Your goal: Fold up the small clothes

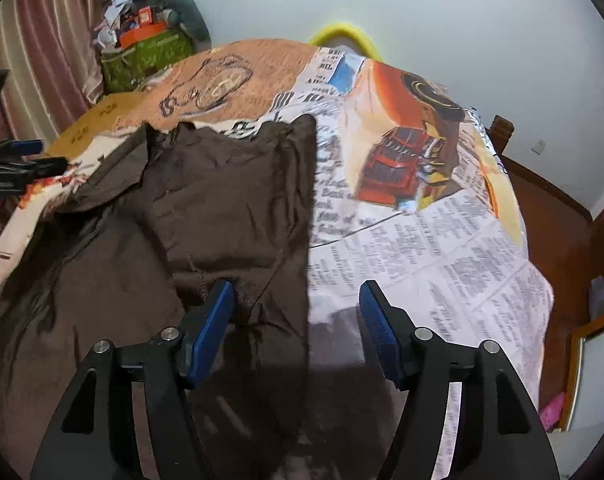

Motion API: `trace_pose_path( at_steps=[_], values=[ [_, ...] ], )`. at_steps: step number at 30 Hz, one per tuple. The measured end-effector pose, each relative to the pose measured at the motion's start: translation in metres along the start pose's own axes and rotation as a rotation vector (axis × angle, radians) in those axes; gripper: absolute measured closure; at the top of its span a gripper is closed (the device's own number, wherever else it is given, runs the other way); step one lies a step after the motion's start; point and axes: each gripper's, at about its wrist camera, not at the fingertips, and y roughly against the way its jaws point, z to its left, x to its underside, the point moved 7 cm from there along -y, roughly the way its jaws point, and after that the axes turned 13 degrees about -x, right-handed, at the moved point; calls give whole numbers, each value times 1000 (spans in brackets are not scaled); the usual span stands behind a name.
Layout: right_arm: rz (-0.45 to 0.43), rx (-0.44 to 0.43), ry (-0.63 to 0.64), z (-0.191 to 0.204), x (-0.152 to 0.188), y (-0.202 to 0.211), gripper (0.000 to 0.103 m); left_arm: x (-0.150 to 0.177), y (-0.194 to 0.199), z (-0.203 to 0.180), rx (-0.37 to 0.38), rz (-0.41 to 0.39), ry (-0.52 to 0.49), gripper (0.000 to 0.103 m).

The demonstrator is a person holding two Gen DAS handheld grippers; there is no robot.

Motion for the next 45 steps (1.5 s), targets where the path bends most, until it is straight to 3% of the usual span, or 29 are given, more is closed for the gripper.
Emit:
trace_pose_path(
  at_steps=[4, 7, 10, 14, 19, 22, 24, 30, 38, 45],
  values=[
    [12, 14, 20, 13, 3, -23, 40, 21, -26, 16, 14, 83, 36, 1],
    [-7, 3, 13, 17, -5, -28, 40, 25, -34, 9, 59, 102, 52, 1],
    [-7, -13, 4, 19, -13, -33, 40, 25, -34, -9, 83, 91, 33, 1],
    [13, -11, 17, 26, -14, -33, 40, 25, -28, -31, 60, 54, -39, 1],
    [-59, -4, 41, 24, -14, 0, 35, 24, -13, -33, 57, -2, -56, 1],
    [-57, 49, 60, 16, -13, -3, 32, 30, -23, -38, 49, 36, -54, 1],
    [-28, 68, 43, 11, -8, -17, 32, 33, -28, -45, 83, 52, -51, 0],
    [-29, 2, 9, 17, -9, -30, 32, 27, -19, -50, 43, 13, -103, 1],
    [-64, -35, -22, 20, -9, 11, 32, 28, 25, -31, 71, -36, -54, 1],
    [-113, -25, -13, 36, 5, 67, 32, 45, 99, -15, 139, -127, -51, 1]
  ],
)
